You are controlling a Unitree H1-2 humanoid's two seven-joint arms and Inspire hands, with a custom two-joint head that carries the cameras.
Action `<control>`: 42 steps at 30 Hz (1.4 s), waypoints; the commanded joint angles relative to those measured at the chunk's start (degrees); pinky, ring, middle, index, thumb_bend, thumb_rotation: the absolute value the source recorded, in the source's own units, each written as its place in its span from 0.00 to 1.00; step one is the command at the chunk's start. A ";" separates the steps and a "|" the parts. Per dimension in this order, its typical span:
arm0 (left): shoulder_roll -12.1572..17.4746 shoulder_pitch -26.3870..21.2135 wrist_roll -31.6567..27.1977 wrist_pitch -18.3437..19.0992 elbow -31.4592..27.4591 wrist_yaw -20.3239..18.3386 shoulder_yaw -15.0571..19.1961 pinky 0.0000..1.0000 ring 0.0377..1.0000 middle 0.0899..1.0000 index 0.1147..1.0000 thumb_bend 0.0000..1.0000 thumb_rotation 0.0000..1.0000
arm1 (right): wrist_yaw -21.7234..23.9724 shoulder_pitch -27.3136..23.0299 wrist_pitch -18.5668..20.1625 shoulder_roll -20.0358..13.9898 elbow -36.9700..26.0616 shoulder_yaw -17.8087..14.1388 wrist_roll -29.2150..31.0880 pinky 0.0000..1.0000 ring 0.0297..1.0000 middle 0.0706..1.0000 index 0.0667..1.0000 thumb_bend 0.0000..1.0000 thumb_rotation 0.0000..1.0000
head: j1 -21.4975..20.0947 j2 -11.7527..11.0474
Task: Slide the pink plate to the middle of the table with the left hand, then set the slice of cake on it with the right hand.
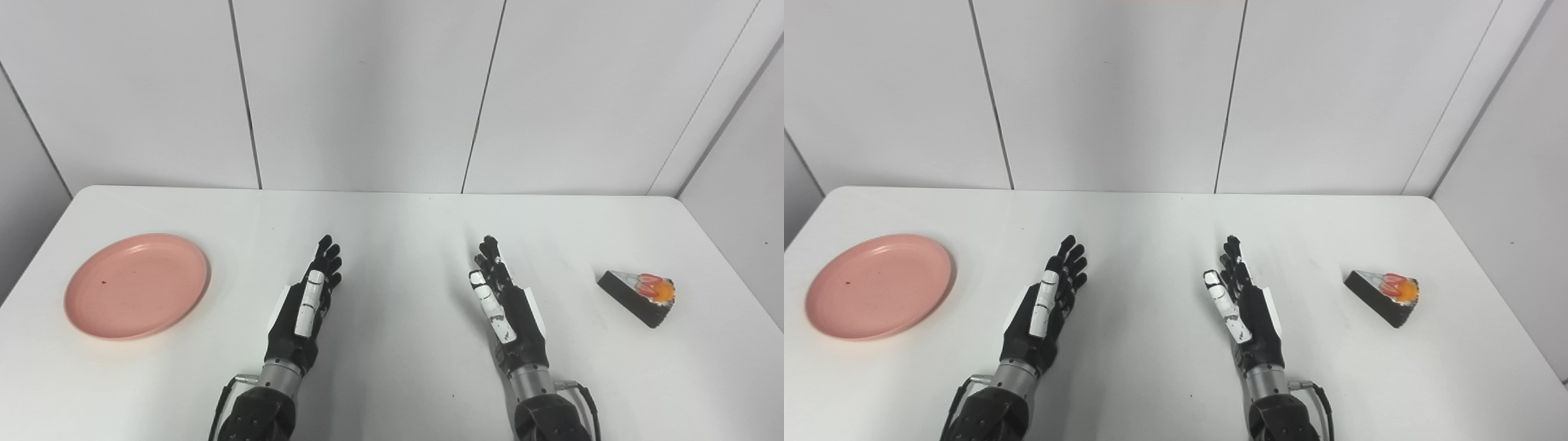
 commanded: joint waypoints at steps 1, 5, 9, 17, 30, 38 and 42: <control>1.03 1.69 0.49 -0.86 1.43 -0.11 0.20 1.00 1.00 1.00 1.00 0.64 1.00 | -0.07 -1.69 0.06 0.24 -1.58 -0.28 0.18 1.00 1.00 1.00 1.00 0.68 0.77 | 0.07 0.09; 1.04 1.75 0.44 -0.92 1.41 -0.23 0.15 1.00 1.00 1.00 1.00 0.64 1.00 | -0.06 -1.61 0.09 0.22 -1.82 -0.23 0.11 1.00 1.00 1.00 1.00 0.69 0.77 | 0.06 0.14; 1.07 1.69 0.66 -1.26 1.53 -0.17 0.12 1.00 1.00 1.00 1.00 0.64 1.00 | -0.08 -1.63 -0.10 0.20 -1.67 -0.26 0.08 1.00 1.00 1.00 1.00 0.68 0.77 | 0.07 0.16; 1.24 1.83 0.32 -0.17 1.07 -0.44 0.15 1.00 1.00 1.00 1.00 0.65 1.00 | -0.15 -1.59 0.12 0.21 -1.84 -0.33 0.12 1.00 1.00 1.00 1.00 0.67 0.77 | 0.02 0.19; 0.90 1.91 0.18 -0.45 1.04 -0.05 0.37 1.00 1.00 1.00 1.00 0.64 1.00 | -0.47 -1.60 -0.04 0.29 -1.69 -0.37 -0.07 1.00 1.00 1.00 1.00 0.67 0.77 | 0.12 0.18; 0.23 1.93 1.32 -1.25 2.06 0.36 -0.45 1.00 1.00 1.00 1.00 0.65 1.00 | 0.44 -1.19 -1.35 -0.55 -1.14 -0.98 1.62 1.00 1.00 0.99 1.00 0.65 0.76 | 7.20 -1.81; -0.92 1.31 1.98 -3.48 4.49 0.75 -0.74 1.00 1.00 1.00 1.00 0.63 1.00 | 1.76 -0.65 -3.10 -2.08 -0.15 -1.61 2.68 1.00 1.00 1.00 1.00 0.61 0.79 | 12.48 -3.89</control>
